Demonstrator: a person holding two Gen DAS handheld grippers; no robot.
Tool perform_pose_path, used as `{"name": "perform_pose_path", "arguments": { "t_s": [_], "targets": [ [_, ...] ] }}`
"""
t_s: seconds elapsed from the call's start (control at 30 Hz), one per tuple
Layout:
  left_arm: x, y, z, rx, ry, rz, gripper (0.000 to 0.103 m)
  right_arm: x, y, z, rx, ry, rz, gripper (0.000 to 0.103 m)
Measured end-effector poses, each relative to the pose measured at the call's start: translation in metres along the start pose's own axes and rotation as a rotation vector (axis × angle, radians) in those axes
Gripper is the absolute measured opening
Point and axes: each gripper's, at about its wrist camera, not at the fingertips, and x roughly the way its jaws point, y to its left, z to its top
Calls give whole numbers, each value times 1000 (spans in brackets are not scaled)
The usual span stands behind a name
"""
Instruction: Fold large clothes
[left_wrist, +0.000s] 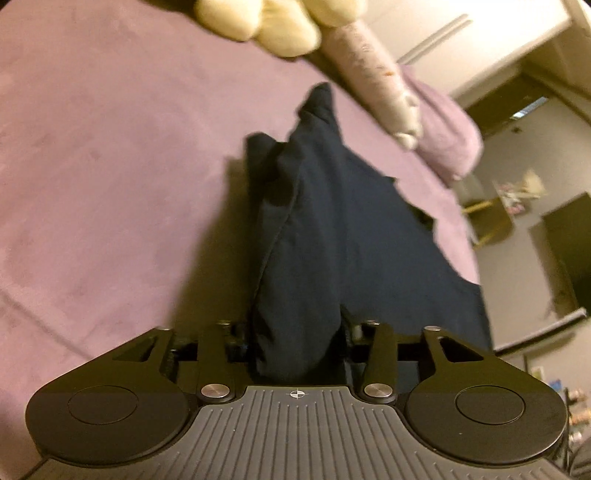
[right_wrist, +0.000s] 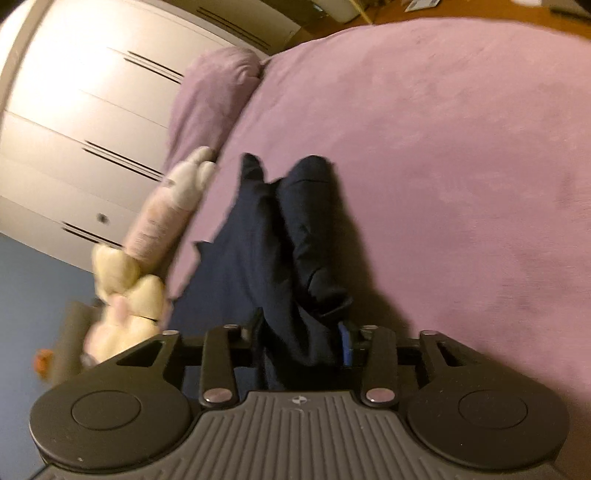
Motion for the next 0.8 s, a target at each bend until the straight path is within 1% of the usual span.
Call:
{"name": "perform_pose_path", "arguments": {
  "t_s": [0.07, 0.13, 0.2, 0.23, 0.27, 0.3, 0.33, 0.37, 0.43, 0.47, 0.5, 0.57, 0.6, 0.67, 0.7, 0.73, 0.77, 0.8],
  "targets": [
    [-11, 2, 4, -2, -39, 57, 54, -9, 1, 5, -10, -13, -71, 55],
    [-24, -2, 9, 38, -110, 123, 64, -25, 16, 10, -102, -98, -171, 61],
    [-25, -15, 15, 108, -170, 189, 67, -34, 38, 11, -228, -183, -257, 63],
    [-20, -26, 18, 144, -186, 216, 67, -32, 52, 9, -302, -212, -275, 63],
    [-12, -38, 22, 170, -195, 224, 67, -26, 65, 8, -366, -226, -273, 60],
    [-2, -51, 25, 194, -211, 221, 69, -14, 81, 5, -420, -234, -259, 42],
    [11, -66, 27, 221, -229, 214, 74, 3, 98, 0, -474, -223, -226, 32],
    [26, -82, 28, 253, -240, 215, 78, 22, 113, -3, -525, -205, -186, 24],
    [59, -115, 29, 355, -263, 216, 85, 65, 142, -16, -641, -189, -116, 20],
    [77, -131, 30, 413, -274, 220, 88, 88, 155, -22, -705, -173, -108, 19],
    [93, -143, 31, 462, -286, 232, 92, 113, 169, -27, -771, -153, -113, 19],
    [125, -154, 28, 545, -305, 259, 93, 157, 190, -33, -871, -131, -139, 19],
    [143, -158, 30, 566, -308, 291, 93, 174, 198, -35, -898, -128, -145, 19],
    [170, -153, 30, 574, -304, 347, 93, 200, 203, -35, -959, -115, -146, 19],
    [184, -149, 30, 575, -306, 385, 98, 215, 198, -37, -1013, -124, -183, 19],
    [194, -143, 29, 577, -308, 392, 99, 224, 192, -40, -1056, -136, -251, 19],
    [199, -140, 29, 570, -305, 391, 99, 237, 185, -41, -1074, -143, -304, 18],
    [200, -141, 31, 566, -307, 397, 100, 239, 179, -36, -1031, -127, -298, 15]
  ]
}}
